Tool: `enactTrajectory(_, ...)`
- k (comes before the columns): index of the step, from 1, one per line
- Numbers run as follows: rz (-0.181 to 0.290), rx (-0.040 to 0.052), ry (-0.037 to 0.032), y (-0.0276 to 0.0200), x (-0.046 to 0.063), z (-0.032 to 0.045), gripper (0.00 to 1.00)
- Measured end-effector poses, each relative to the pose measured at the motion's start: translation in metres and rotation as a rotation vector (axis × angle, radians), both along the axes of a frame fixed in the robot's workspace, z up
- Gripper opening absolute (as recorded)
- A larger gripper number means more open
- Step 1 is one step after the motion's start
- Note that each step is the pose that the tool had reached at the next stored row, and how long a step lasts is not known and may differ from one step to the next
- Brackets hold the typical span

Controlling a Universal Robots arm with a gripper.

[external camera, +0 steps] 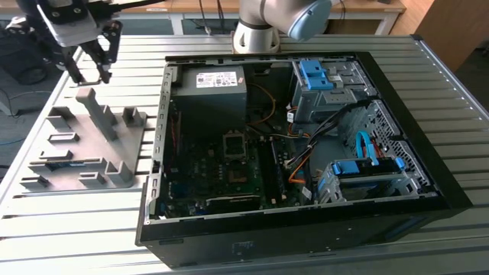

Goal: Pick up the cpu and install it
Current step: 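Pick up the cpu and move it towards the insertion slot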

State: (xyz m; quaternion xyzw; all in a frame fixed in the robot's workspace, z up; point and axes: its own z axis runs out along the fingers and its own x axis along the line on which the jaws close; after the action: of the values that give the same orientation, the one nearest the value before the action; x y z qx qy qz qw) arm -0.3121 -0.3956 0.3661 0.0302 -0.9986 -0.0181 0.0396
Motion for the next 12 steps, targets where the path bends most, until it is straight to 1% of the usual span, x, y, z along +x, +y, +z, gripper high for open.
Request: enactTrajectory(12,0.0,0.0001,0.002,0.0,0.047,-0.0003,0.47)
